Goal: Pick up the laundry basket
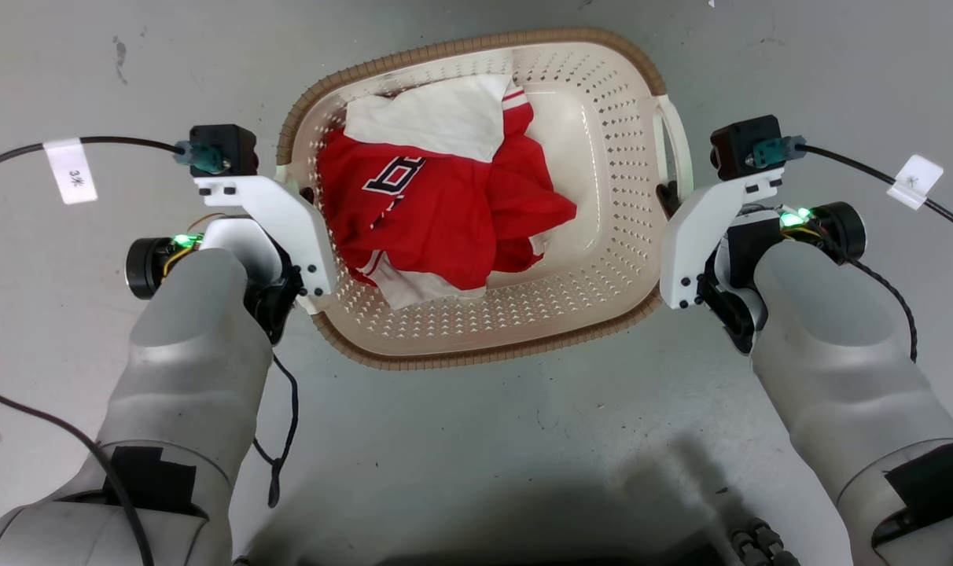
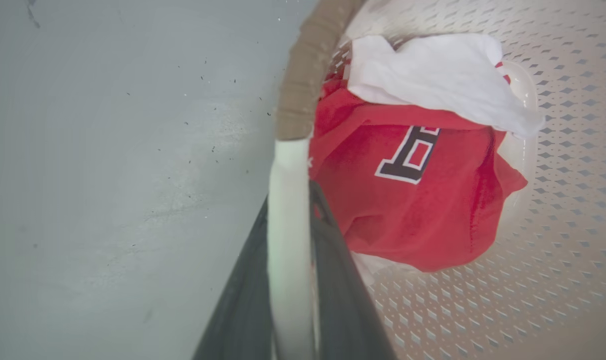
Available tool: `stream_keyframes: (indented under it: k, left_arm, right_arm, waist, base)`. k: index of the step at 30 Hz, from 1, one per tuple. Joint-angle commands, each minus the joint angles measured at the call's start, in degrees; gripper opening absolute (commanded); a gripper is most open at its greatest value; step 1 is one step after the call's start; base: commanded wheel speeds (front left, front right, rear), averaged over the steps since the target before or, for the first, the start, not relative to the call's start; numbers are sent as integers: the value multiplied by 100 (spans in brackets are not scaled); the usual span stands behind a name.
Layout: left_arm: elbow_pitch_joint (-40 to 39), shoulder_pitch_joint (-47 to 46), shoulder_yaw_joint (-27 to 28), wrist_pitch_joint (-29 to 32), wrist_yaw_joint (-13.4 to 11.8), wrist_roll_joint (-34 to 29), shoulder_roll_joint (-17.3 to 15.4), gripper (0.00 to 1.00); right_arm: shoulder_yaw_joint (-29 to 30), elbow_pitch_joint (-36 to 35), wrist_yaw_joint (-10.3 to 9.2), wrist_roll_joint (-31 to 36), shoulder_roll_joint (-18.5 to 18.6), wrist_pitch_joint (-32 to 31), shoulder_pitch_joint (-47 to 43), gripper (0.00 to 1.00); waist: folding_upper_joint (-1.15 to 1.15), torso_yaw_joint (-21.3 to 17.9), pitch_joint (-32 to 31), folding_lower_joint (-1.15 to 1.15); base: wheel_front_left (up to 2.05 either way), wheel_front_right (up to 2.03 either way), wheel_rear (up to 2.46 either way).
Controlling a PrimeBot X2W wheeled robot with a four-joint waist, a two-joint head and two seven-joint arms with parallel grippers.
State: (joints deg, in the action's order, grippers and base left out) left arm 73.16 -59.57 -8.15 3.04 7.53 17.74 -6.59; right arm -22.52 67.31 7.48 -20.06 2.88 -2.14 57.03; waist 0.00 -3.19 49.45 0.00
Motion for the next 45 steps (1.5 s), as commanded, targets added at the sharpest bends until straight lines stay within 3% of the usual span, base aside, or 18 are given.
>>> stream_keyframes:
  k: [1, 16, 25, 36, 45]
  left_arm:
    - [18, -41, -41, 14, -12, 45, -42, 0]
    - [0, 62, -435, 138, -8, 512, 36, 0]
    - [12, 257, -659, 609, 6, 801, 114, 0]
    - [9, 600, -975, 1479, 20, 1317, 136, 0]
    - [-3, 876, -1161, 2115, 27, 1629, 144, 0]
  right_arm:
    - [-92, 14, 1, -105, -16, 13, 100, 0]
    - [-689, 169, 9, -849, -26, -173, 55, 0]
    - [-892, 310, 9, -1230, -38, -661, -118, 0]
    - [-1195, 280, 15, -1862, -54, -1806, -470, 0]
    - [-1366, 246, 31, -2221, -72, -2374, -651, 0]
  waist:
    - [0, -5, 7, 0]
    - [0, 20, -282, 0]
    - [0, 45, -979, 0]
    - [0, 59, -2275, 0]
    - [0, 85, -3187, 0]
  base:
    - [0, 0, 0]
    - [0, 0, 0]
    - [0, 0, 0]
    - [0, 0, 0]
    - [0, 0, 0]
